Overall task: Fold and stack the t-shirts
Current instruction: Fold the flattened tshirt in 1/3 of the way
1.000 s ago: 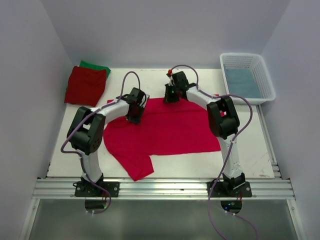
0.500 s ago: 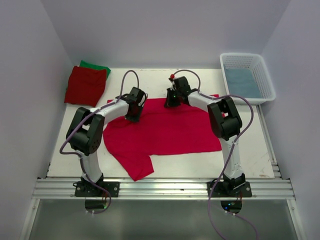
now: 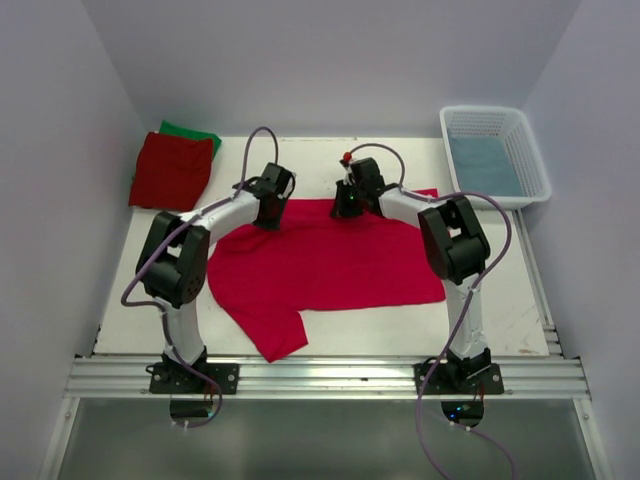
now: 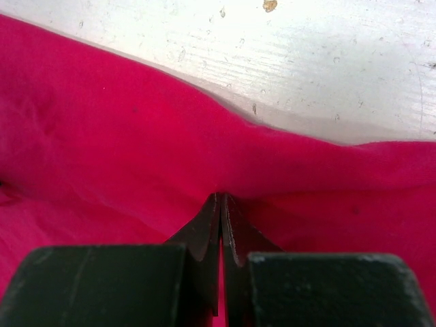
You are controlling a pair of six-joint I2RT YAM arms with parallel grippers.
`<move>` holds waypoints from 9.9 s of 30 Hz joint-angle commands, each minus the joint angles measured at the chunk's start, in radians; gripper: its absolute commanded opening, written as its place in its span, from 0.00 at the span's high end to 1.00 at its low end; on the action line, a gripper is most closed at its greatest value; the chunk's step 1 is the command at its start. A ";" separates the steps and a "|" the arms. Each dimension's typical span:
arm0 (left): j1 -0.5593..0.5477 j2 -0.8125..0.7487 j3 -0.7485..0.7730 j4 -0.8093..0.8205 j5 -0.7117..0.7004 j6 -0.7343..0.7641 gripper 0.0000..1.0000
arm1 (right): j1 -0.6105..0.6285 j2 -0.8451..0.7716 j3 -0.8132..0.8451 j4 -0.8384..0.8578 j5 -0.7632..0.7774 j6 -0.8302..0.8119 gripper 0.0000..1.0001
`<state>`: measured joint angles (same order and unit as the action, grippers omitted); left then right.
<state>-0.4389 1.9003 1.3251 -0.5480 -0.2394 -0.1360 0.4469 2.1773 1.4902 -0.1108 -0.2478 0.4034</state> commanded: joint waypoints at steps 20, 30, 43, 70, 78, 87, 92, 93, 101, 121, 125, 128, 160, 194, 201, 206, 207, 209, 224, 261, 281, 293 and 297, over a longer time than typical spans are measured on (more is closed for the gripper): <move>0.002 -0.214 -0.052 0.008 0.178 0.073 1.00 | -0.014 -0.044 -0.111 -0.099 0.041 -0.049 1.00; -0.017 -0.126 -0.141 -0.052 0.178 0.062 1.00 | -0.014 -0.024 -0.053 -0.127 0.035 -0.054 1.00; -0.001 -0.026 -0.080 -0.007 0.100 0.042 1.00 | -0.014 -0.028 -0.074 -0.119 0.033 -0.055 1.00; 0.065 0.071 0.132 -0.004 0.146 0.042 1.00 | -0.013 -0.008 -0.025 -0.161 0.039 -0.081 1.00; 0.088 0.134 0.157 0.028 0.166 0.033 1.00 | -0.016 -0.013 -0.031 -0.164 0.045 -0.089 1.00; 0.132 0.184 0.229 0.042 0.154 0.032 1.00 | -0.022 -0.019 -0.041 -0.164 0.045 -0.097 1.00; 0.146 0.171 0.264 0.074 0.138 0.029 1.00 | -0.027 -0.017 -0.042 -0.164 0.044 -0.098 1.00; 0.149 0.181 0.290 0.069 0.138 0.029 1.00 | -0.025 -0.019 -0.044 -0.167 0.044 -0.098 1.00; 0.163 0.255 0.375 0.074 0.166 0.021 1.00 | -0.030 -0.014 -0.051 -0.165 0.041 -0.103 1.00; 0.109 0.005 0.100 0.040 0.290 0.006 1.00 | -0.050 -0.005 -0.070 -0.142 0.025 -0.109 1.00; 0.072 0.015 0.020 0.060 0.299 0.022 1.00 | -0.048 0.001 -0.068 -0.139 0.021 -0.103 1.00; 0.071 0.058 0.028 0.063 0.304 0.018 1.00 | -0.048 0.001 -0.065 -0.139 0.018 -0.100 1.00; 0.157 0.344 0.523 0.040 0.212 0.035 1.00 | -0.051 0.006 -0.070 -0.159 0.030 -0.123 1.00; 0.178 0.136 0.432 0.334 0.347 -0.007 1.00 | -0.054 0.021 -0.090 -0.156 0.027 -0.129 1.00; 0.177 -0.086 0.382 0.383 0.270 -0.053 0.51 | -0.054 0.026 -0.088 -0.155 0.028 -0.133 1.00; 0.175 -0.093 0.350 0.090 0.212 -0.154 0.30 | -0.054 0.018 -0.088 -0.150 0.021 -0.124 1.00; 0.172 -0.101 0.262 0.067 0.213 -0.163 0.29 | -0.054 0.016 -0.088 -0.147 0.019 -0.126 1.00; 0.158 -0.136 0.151 0.085 0.200 -0.191 0.27 | -0.054 0.016 -0.091 -0.147 0.016 -0.123 1.00; 0.091 -0.293 -0.303 0.479 0.183 -0.356 0.19 | -0.056 0.009 -0.114 -0.133 0.015 -0.118 1.00; 0.106 -0.029 -0.257 0.865 0.150 -0.263 0.24 | -0.060 0.001 -0.117 -0.155 0.016 -0.136 1.00; 0.138 0.046 -0.219 0.962 0.181 -0.229 0.36 | -0.068 0.010 -0.119 -0.164 0.018 -0.146 1.00; 0.147 0.052 -0.222 0.976 0.224 -0.244 0.64 | -0.070 0.010 -0.120 -0.167 0.016 -0.146 1.00; 0.147 0.040 -0.225 0.977 0.235 -0.251 0.73 | -0.071 0.010 -0.122 -0.165 0.015 -0.146 1.00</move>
<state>-0.3012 1.9545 1.0744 0.3561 -0.0151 -0.3840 0.3935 2.1323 1.4227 -0.1402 -0.3275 0.3096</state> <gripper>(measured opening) 0.294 0.009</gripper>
